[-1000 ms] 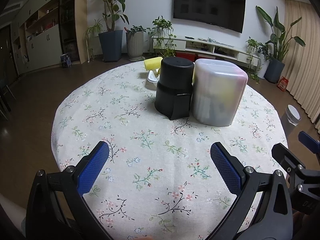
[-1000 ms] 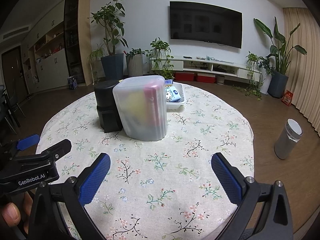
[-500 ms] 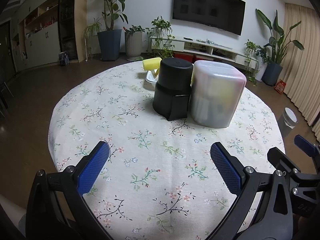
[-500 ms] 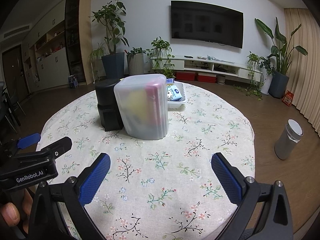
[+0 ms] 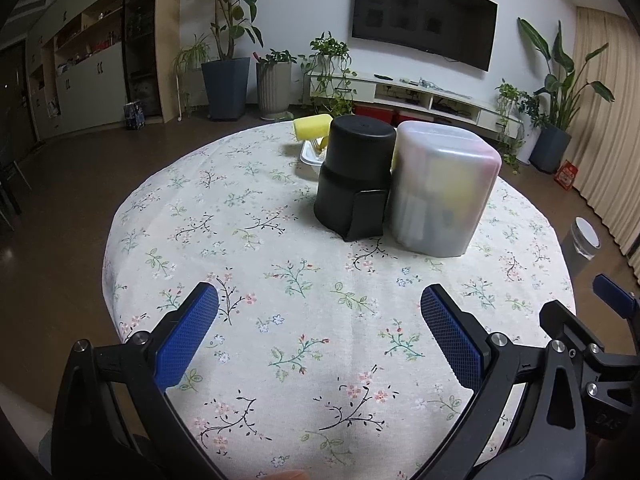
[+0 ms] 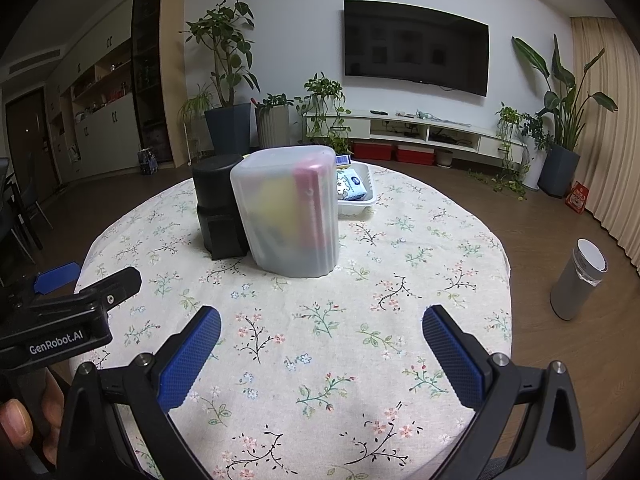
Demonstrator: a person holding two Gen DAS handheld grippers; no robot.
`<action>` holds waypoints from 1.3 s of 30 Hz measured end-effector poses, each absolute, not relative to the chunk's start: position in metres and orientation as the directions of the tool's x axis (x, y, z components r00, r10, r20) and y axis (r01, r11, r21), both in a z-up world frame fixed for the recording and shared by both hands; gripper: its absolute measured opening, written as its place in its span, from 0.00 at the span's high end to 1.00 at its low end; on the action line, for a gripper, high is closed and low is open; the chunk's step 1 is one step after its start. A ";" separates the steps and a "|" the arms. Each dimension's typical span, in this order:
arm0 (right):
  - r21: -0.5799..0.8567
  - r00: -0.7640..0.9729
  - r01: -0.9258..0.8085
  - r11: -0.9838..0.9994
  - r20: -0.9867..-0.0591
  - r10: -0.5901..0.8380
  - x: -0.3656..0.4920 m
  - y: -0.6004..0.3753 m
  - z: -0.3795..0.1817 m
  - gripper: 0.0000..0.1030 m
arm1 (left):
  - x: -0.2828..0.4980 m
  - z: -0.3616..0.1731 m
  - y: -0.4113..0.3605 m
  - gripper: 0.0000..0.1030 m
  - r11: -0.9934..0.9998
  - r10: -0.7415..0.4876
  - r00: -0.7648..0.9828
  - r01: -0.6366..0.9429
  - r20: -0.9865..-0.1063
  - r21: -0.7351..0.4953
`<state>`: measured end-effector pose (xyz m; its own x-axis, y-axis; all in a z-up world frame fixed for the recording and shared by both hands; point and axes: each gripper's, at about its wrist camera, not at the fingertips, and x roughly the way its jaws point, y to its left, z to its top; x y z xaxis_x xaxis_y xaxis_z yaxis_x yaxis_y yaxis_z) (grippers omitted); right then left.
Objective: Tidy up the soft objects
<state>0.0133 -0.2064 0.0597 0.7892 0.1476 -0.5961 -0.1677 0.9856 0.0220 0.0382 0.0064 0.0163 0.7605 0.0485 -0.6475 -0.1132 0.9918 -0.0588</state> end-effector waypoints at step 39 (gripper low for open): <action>0.017 0.784 -0.177 0.984 -0.602 0.151 0.012 -0.210 0.060 0.00 | 0.034 0.019 0.003 0.00 0.994 0.014 0.776 -0.080 -0.631 -0.077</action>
<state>0.0122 -0.2095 0.0599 0.7841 0.1512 -0.6020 -0.1767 0.9841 0.0170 0.0342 0.0029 0.0194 0.7759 0.0141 -0.6307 -0.0804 0.9938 -0.0767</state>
